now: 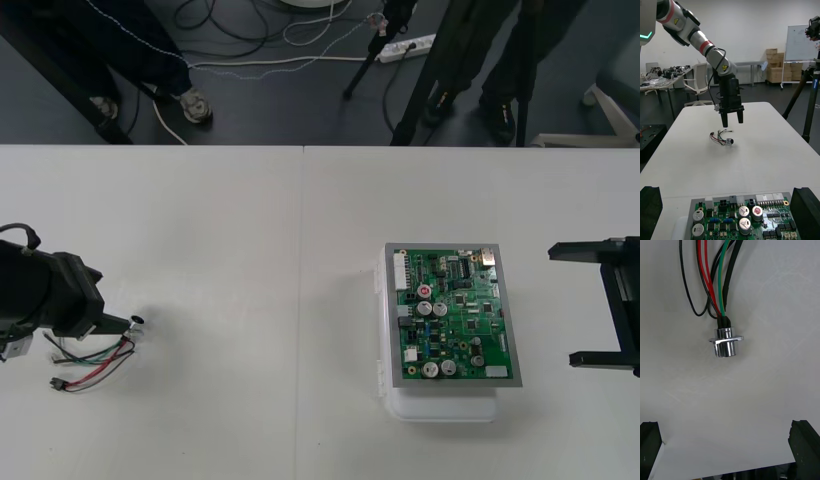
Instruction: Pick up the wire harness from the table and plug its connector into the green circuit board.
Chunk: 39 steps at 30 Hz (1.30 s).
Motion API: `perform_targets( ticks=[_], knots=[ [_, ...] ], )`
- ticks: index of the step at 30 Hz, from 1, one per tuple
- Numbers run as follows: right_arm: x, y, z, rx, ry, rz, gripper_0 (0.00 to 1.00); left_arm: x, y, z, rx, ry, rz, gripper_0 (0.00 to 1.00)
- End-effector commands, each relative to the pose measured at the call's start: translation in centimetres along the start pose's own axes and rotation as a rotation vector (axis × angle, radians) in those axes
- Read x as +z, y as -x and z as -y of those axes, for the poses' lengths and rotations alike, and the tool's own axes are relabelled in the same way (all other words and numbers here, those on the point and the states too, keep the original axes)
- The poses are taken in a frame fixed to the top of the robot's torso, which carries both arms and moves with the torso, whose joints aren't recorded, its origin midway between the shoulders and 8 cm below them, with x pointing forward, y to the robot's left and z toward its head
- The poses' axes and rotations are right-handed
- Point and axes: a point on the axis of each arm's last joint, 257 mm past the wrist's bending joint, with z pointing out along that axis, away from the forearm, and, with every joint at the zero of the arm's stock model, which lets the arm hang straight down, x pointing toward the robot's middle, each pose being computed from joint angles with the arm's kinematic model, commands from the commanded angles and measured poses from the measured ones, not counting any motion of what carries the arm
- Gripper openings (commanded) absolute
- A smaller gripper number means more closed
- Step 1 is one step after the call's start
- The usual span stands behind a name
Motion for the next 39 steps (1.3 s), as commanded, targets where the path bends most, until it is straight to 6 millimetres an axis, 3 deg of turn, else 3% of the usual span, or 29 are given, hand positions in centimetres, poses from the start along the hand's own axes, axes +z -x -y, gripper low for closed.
perform_targets(
  ticks=[1,15,27,39],
  knots=[
    [-0.4,0.2,0.5,-0.09,0.026,-0.032,1.0,1.3,-1.8,1.1,0.041,-0.028,-0.045,1.0],
    [-0.7,0.1,1.0,-0.116,0.014,-0.03,1.0,4.4,-0.1,2.0,0.008,-0.037,-0.018,1.0],
    [-1.3,0.2,1.4,-0.1,-0.004,-0.035,1.0,7.0,0.7,1.6,-0.003,-0.029,-0.005,1.0],
    [-2.1,-0.1,2.0,-0.085,-0.033,-0.041,1.0,8.3,1.5,1.0,0.024,-0.037,-0.009,1.0]
  ],
)
